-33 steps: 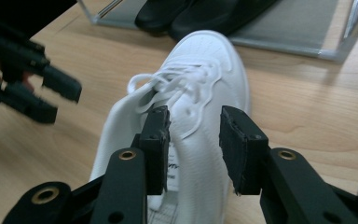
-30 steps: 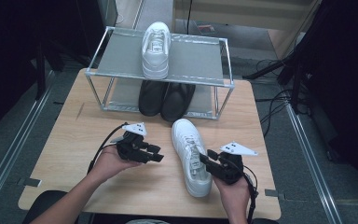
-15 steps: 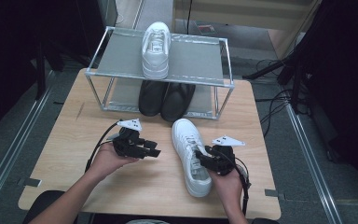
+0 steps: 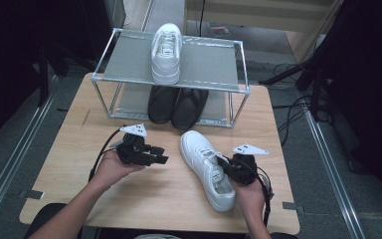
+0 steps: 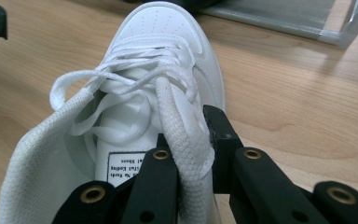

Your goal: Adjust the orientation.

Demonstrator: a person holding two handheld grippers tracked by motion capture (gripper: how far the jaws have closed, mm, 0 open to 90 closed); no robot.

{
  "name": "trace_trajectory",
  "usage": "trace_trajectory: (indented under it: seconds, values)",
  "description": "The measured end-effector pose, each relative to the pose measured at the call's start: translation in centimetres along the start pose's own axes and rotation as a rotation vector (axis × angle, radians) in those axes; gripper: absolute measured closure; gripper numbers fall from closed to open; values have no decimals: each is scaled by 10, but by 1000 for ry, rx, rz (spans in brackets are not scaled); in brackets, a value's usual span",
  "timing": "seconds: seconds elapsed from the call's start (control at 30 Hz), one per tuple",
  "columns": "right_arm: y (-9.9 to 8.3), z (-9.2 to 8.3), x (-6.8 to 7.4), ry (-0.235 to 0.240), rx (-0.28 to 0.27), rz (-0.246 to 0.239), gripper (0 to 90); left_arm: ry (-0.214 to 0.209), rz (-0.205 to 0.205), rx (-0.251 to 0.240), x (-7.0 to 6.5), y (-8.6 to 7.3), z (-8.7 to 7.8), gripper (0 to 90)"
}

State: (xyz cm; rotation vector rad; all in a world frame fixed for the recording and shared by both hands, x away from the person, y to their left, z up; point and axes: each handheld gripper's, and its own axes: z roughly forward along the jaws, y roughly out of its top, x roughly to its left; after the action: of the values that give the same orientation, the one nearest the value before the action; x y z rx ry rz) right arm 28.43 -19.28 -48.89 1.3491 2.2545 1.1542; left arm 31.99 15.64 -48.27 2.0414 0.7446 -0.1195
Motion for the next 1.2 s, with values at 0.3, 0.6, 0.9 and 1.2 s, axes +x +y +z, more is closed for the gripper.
trace_trajectory:
  seconds: [0.3, 0.6, 0.9, 1.2]
  values:
    - [20, -6, -13, 170, 25, -116, 856, 32, -11, -5, 10, -4, -18, 526]
    - [51, 1, -37, 339, 92, -231, 855, 84, -48, -30, 24, -16, -39, 496]
    - [83, 3, -53, 448, 73, -343, 854, 103, -67, -35, 27, -23, -46, 493]
    - [124, -11, -60, 506, 72, -383, 853, 114, -80, -42, 28, -29, -52, 494]
